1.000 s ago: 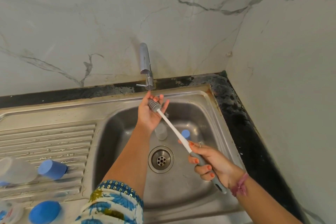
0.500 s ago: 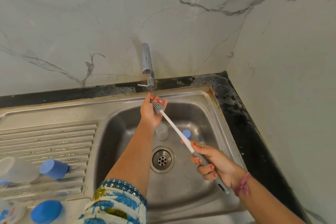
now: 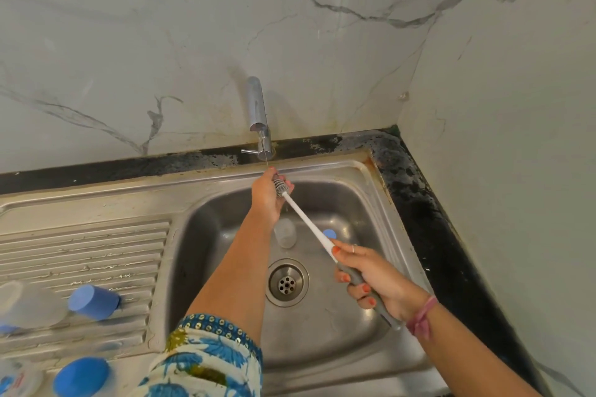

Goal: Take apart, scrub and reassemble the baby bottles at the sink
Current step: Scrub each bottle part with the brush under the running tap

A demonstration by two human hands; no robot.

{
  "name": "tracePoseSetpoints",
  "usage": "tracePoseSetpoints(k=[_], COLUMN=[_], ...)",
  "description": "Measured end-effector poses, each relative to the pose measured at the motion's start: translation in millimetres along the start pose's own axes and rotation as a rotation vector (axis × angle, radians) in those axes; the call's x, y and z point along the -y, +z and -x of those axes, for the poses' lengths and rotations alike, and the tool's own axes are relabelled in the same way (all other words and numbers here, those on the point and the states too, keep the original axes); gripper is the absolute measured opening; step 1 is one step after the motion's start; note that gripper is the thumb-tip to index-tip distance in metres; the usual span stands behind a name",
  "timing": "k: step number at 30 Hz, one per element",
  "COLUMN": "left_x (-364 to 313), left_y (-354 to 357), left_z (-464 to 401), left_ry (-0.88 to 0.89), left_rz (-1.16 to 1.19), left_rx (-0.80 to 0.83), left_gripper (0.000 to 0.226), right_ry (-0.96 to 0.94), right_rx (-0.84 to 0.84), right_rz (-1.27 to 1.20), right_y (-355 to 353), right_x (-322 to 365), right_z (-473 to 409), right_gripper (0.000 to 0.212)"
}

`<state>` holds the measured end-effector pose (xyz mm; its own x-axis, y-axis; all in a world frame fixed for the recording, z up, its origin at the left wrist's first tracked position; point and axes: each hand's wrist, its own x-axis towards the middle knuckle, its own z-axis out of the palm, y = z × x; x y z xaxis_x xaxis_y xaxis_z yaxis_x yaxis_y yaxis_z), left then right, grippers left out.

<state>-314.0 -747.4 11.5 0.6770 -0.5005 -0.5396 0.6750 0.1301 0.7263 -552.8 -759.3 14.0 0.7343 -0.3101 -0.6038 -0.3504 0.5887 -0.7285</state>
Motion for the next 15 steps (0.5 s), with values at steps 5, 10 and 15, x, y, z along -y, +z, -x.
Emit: tracePoseSetpoints(k=[5, 10, 15], left_x=[2, 5, 0], left_y=[-5, 15, 9], left_z=[8, 4, 3], left_ry=[-0.031, 0.142, 0.033], left_rz=[0.349, -0.39, 0.068], left_rx=[0.14, -0.222, 0.031], left_gripper=[0.022, 0.028, 0.026], right_ry=[0.085, -0.323, -0.13], right_rx=[0.153, -0.448, -0.082], right_rz=[-0.192, 1.42, 0.184], right_y=[1, 4, 5], right_x=[-3, -4, 1], right_z=[6, 3, 4], right_gripper=[0.039, 0.044, 0.036])
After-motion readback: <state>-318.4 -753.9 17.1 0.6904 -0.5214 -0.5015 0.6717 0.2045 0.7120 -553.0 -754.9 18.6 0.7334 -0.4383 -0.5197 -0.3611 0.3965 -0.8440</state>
